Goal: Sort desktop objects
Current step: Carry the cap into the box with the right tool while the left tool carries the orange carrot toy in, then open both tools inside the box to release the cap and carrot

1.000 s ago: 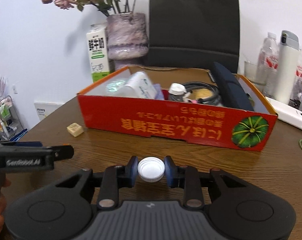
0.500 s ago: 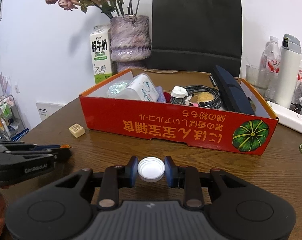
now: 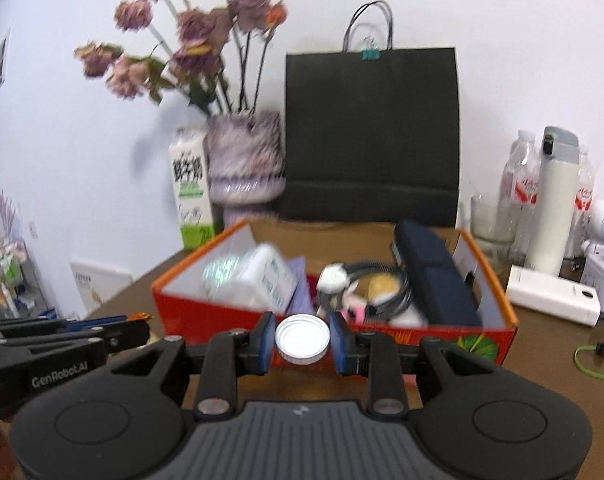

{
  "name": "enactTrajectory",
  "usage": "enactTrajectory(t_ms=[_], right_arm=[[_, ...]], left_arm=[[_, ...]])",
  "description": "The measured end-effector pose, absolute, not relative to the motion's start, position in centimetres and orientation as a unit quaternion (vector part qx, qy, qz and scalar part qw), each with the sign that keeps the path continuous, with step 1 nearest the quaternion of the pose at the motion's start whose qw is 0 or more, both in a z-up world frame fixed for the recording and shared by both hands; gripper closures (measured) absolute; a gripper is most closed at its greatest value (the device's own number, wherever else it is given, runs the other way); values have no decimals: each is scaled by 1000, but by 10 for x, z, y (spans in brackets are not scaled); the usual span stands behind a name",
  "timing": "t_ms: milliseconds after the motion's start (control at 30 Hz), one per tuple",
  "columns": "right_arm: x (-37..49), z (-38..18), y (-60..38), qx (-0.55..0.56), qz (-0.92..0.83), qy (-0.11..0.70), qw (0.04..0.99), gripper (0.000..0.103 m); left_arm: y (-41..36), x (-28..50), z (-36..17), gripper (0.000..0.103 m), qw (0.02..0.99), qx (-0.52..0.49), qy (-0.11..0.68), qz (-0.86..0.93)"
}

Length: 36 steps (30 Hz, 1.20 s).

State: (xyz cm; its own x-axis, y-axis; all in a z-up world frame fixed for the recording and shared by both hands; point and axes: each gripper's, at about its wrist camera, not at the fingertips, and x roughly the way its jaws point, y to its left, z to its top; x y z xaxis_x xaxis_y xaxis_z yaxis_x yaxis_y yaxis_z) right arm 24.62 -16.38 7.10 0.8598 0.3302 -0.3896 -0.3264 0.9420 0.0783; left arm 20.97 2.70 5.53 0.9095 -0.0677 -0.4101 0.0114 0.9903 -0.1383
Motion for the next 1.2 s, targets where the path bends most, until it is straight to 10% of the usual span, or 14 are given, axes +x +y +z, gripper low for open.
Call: enactTrajectory(t_ms=[700, 933, 1200], right_arm=[[351, 66, -179, 10, 145, 203, 968, 75], [357, 69, -199, 68, 130, 209, 967, 26], [355, 73, -202, 75, 124, 202, 969, 0]], left_arm=[[-7, 331, 60, 85, 980, -72, 184, -27], [13, 331, 63, 4, 978, -109, 175, 15], [29, 323, 73, 0, 977, -124, 172, 26]])
